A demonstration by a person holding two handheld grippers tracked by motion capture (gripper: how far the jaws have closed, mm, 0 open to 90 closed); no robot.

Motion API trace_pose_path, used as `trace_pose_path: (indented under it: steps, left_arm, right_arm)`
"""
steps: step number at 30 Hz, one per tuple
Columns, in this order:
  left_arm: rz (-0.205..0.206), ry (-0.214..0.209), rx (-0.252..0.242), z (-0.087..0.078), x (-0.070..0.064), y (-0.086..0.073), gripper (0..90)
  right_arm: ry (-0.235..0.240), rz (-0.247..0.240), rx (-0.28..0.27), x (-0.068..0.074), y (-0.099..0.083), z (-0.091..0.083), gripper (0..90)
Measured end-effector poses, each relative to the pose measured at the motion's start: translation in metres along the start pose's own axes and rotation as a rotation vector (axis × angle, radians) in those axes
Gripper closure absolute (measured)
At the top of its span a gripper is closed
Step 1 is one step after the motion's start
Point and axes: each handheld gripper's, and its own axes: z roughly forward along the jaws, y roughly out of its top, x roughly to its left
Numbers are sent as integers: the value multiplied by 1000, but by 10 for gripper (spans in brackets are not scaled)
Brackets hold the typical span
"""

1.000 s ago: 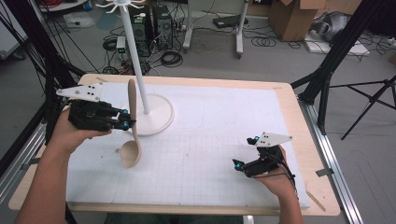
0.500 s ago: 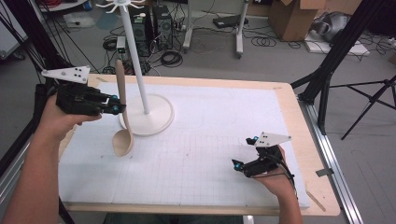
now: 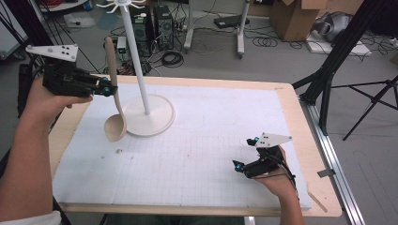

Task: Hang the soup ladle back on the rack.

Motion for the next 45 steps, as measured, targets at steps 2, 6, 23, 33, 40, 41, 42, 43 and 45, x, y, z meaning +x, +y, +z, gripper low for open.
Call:
trace_pose_path:
  steps: [2, 6, 23, 33, 40, 41, 42, 43, 45]
  left_arm:
    - [-4, 9, 4, -3, 3, 4, 764]
    - [-14, 23, 0, -9, 10, 10, 764]
    - [-77, 76, 13, -14, 38, 27, 763]
    - [-98, 101, 31, -13, 47, 30, 763]
    - [-101, 108, 50, -8, 49, 34, 763]
    - [-101, 109, 57, -7, 49, 35, 763]
    - [-101, 113, 60, -6, 50, 35, 763]
    - [-104, 118, 64, -6, 50, 36, 763]
    - [-105, 121, 66, -6, 51, 38, 763]
  right_arm:
    - [0, 0, -1, 0, 0, 0, 14]
    - [-1, 2, -6, 0, 0, -1, 14]
    - [0, 4, 6, 1, 0, 1, 13]
    - [4, 0, 5, 1, 0, 2, 14]
    - [2, 2, 11, 0, 0, 2, 14]
    - [3, 2, 11, 0, 0, 2, 14]
    - [2, 2, 12, 1, 0, 2, 14]
    - [3, -2, 8, 0, 0, 2, 14]
    - [4, -2, 7, 0, 0, 2, 14]
